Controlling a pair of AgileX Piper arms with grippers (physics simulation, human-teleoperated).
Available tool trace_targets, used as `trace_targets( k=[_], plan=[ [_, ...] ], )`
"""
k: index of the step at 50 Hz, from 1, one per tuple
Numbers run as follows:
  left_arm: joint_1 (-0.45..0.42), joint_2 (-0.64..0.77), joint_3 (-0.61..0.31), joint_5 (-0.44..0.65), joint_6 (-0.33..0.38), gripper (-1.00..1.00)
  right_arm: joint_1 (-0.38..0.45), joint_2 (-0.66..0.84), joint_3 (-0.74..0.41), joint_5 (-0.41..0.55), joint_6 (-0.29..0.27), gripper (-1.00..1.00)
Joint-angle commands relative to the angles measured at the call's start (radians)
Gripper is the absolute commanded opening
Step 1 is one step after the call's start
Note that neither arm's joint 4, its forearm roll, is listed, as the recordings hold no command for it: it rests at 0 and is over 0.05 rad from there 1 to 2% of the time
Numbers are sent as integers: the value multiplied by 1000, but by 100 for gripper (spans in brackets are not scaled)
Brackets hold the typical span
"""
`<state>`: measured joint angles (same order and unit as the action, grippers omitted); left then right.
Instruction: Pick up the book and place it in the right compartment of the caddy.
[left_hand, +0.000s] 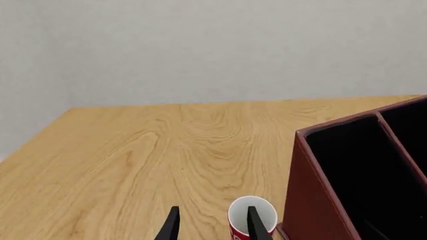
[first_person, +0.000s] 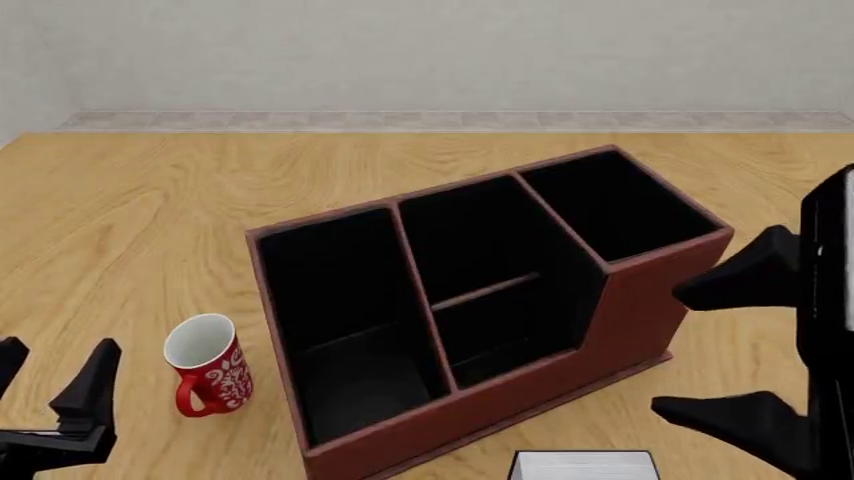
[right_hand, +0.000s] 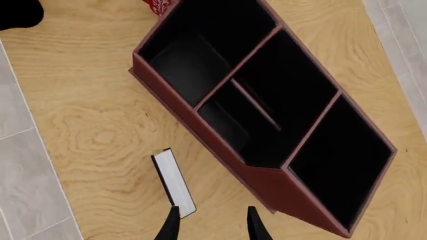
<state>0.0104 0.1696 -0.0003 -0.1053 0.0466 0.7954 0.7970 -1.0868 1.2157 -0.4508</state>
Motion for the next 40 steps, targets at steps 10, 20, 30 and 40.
trace_targets(
  k=[10,20,30,40],
  plan=[
    [-4,15,0,-9,4,100,152,91,-14,3,119,100],
    [-7,24,-1,-14,4,100,159,94,29,-34,141,100],
    [-1,3,-1,9,4,100,179,100,85,-86,178,100],
    [5,7,-1,6,5,100,168,97,134,-118,189,100]
  ],
)
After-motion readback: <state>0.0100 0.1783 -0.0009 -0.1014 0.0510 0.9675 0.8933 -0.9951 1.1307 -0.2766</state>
